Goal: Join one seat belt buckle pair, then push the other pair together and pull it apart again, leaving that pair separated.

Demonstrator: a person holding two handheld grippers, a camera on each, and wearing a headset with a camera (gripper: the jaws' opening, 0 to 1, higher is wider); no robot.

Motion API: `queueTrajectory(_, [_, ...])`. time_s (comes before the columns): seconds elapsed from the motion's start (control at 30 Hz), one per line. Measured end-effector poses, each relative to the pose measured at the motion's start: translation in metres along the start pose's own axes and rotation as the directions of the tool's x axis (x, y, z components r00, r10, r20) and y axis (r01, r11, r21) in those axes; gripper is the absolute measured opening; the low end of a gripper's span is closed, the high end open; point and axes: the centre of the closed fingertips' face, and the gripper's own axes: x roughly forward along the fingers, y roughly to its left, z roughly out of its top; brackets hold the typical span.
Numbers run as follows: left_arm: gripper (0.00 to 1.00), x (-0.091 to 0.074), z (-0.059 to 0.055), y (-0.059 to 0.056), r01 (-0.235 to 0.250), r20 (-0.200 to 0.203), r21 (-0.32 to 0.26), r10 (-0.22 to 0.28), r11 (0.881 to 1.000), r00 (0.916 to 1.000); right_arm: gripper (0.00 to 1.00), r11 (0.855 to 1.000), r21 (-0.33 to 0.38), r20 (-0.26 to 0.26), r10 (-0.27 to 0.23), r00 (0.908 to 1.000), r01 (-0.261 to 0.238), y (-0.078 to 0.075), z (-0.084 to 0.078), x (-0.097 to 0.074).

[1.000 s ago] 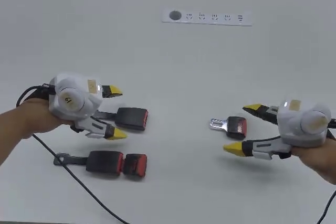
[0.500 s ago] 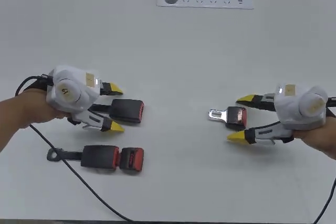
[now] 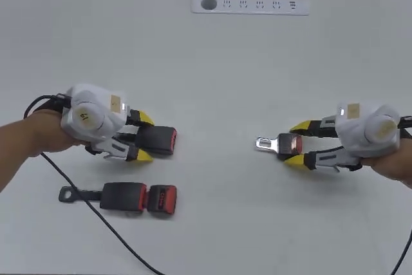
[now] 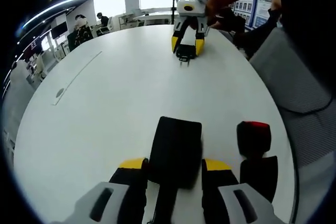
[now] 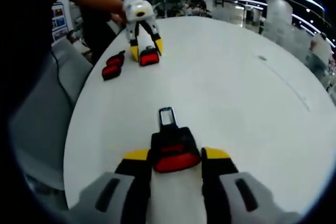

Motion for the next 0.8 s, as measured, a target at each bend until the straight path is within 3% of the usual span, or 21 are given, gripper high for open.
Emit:
queueTrajectory(0.27, [0.36,0.0012,-0.0007,0.0032,-0.005,-0.005,-0.009,0.005,1.0,1.0,0.36,0.999,-0.026,0.005,0.028,0.9996,-0.027,-0.0005,0.0001,-0.002])
queueTrajectory(0.8, [0.36,0.0023,-0.0011,0.0044,-0.026,-0.017,-0.05,0.025,0.998,0.9995,0.36,1.0,0.021,0.066,-0.001,0.9978,0.0,0.0016,0.0056,0.0014])
